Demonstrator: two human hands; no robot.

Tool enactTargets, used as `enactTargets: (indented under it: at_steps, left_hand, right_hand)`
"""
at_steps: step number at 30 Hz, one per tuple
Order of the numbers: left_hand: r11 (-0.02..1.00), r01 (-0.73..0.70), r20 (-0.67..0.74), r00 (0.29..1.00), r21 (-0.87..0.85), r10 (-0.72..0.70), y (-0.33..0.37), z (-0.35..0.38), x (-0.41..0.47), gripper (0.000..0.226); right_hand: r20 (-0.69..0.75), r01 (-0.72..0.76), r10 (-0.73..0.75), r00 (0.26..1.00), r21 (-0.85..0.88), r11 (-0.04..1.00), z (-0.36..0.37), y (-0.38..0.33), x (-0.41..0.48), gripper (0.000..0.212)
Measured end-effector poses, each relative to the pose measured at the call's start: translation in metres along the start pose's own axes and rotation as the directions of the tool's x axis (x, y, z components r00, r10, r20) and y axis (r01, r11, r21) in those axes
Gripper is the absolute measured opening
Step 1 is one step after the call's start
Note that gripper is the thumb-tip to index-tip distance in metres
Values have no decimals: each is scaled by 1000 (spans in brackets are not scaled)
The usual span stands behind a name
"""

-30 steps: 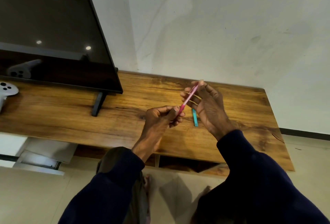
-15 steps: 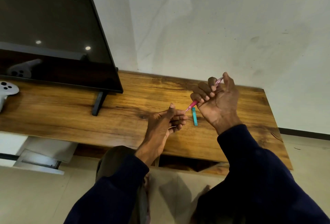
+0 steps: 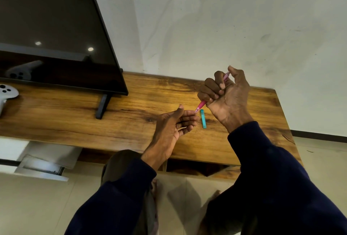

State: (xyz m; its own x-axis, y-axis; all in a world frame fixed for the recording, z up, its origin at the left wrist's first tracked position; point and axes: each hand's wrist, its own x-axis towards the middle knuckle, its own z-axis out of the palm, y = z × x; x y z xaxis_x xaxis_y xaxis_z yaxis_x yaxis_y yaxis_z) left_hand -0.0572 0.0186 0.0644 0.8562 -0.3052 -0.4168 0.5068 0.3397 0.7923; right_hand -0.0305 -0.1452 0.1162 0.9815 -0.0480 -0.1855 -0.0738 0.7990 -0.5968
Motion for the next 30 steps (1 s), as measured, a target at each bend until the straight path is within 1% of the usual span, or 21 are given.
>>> enactTargets:
  at_steps: [5,11,17,21,25,30]
  left_hand:
    - [1000,0,24,1000,-8,0,2,3,-7,28]
    - [999,-21,51,998,-25,23,5,7,-16,33]
    - [999,-46,56,997,30,44,8,12,-28,43]
    - [999,-43,37,998,24,42,14,18,-39,44]
    - [999,-51,47,998,19,50,19,24,-50,44]
    - [998,-66,46,997,22,65,23,30,-59,43]
  right_hand:
    - [17,7,-6,1000,-25,1000,4,-5,-4,58]
    - [26,20,-19,999,-46,999,10,-11,-11,55]
    - [72,55,-45,996,-133,990,25,-17,-23,54]
    - [64,55,-47,997,-137,989,36,-23,-32,52]
    - [69,78,-68,995,-144,987,44,-28,-41,54]
    - [81,85,-76,994,-118,989,48,-34,-48,52]
